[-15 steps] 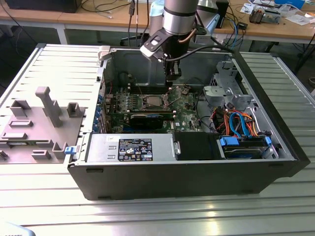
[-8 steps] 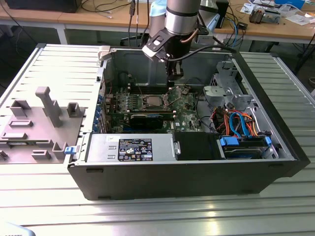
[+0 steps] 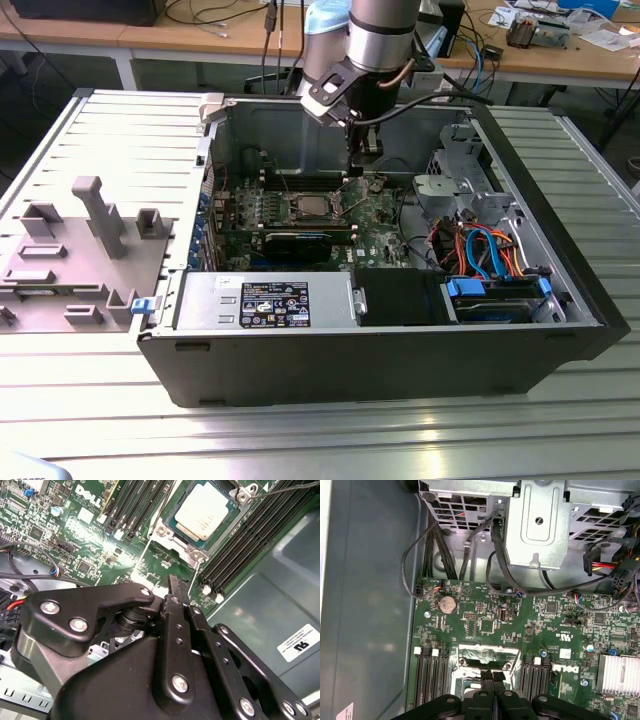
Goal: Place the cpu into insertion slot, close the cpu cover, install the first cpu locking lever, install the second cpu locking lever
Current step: 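Close the cpu cover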
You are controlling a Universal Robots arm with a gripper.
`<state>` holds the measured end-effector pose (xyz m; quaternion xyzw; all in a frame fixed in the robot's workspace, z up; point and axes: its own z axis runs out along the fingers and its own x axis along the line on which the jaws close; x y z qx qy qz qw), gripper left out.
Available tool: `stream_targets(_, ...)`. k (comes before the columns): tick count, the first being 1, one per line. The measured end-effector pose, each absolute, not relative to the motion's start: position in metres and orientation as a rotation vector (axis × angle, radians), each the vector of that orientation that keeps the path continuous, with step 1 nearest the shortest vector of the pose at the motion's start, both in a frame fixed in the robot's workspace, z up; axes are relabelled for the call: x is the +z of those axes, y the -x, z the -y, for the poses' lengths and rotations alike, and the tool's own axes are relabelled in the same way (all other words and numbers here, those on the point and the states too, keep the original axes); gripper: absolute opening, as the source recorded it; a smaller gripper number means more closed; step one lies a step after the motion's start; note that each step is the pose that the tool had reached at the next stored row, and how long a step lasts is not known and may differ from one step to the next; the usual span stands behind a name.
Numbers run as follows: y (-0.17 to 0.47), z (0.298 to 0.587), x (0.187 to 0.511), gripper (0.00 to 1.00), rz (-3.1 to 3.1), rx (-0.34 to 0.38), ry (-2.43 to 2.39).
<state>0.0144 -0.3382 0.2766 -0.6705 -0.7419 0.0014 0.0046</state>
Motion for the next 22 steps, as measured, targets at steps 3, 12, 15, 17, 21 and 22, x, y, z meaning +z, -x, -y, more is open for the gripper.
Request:
stream_targets(3,-0.0160,0.3382,0.2766,0.11,2.324,0.004,2.100)
stream_targets(12,-0.0204,0.3383,0.2762,0.11,2.324,0.004,2.100)
stream_targets(15,-0.0223,0.3382,0.2759,0.11,2.324,0.004,2.100)
stream_targets(17,-0.0229,0.3382,0.2757,0.11,2.324,0.004,2.100)
stream_targets(21,-0.0243,0.3382,0.2752,0.11,2.324,0.004,2.100)
stream_targets(22,-0.0245,0.3382,0.2752,0.11,2.324,0.004,2.100)
